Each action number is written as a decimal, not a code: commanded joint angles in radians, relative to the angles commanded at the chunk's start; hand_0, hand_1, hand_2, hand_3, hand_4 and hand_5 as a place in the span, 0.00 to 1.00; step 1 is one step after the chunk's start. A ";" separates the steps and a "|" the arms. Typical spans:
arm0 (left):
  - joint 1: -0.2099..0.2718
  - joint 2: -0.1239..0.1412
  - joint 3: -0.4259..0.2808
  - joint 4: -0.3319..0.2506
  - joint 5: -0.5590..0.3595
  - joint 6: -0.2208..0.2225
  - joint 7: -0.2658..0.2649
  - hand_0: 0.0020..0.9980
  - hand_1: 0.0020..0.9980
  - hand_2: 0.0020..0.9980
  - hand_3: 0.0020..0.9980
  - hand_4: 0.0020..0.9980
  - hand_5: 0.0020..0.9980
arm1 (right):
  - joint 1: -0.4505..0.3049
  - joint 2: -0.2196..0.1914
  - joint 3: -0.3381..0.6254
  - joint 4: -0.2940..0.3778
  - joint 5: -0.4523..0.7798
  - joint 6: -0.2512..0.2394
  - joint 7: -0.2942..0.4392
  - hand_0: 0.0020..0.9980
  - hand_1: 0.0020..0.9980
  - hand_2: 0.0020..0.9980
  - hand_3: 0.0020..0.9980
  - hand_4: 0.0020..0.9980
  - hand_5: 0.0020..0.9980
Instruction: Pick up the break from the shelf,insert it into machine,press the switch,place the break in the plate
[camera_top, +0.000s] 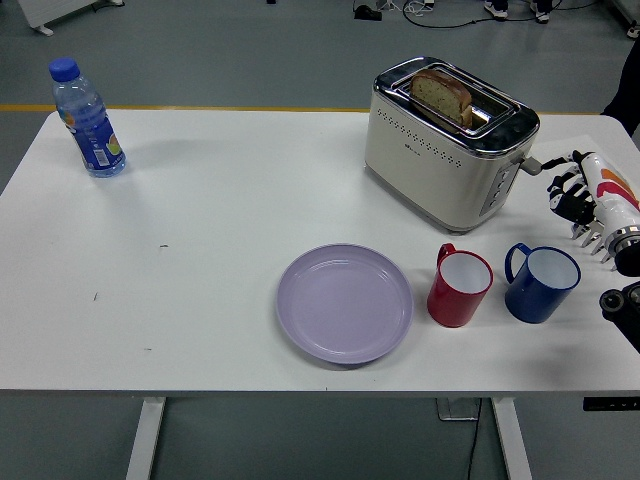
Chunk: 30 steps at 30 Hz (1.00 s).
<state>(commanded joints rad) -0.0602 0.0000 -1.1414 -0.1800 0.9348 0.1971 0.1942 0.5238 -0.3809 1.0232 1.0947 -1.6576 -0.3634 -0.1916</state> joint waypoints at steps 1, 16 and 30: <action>0.000 0.000 0.000 0.000 0.000 0.000 0.000 0.70 0.64 0.74 0.70 0.54 0.93 | 0.003 0.002 -0.001 -0.002 -0.002 0.000 0.001 0.29 0.30 0.39 0.61 0.35 0.00; -0.003 0.000 0.002 0.000 -0.004 0.000 -0.002 0.70 0.64 0.74 0.69 0.54 0.93 | 0.005 0.015 -0.010 -0.028 -0.008 0.005 -0.002 0.29 0.30 0.39 0.61 0.36 0.00; -0.002 0.000 0.002 0.000 -0.002 0.000 -0.002 0.70 0.64 0.74 0.69 0.54 0.92 | 0.007 0.034 -0.024 -0.058 -0.004 0.004 0.004 0.29 0.30 0.38 0.61 0.36 0.00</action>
<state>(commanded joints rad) -0.0626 0.0000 -1.1399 -0.1800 0.9326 0.1971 0.1924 0.5312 -0.3471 0.9988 1.0364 -1.6620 -0.3596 -0.1877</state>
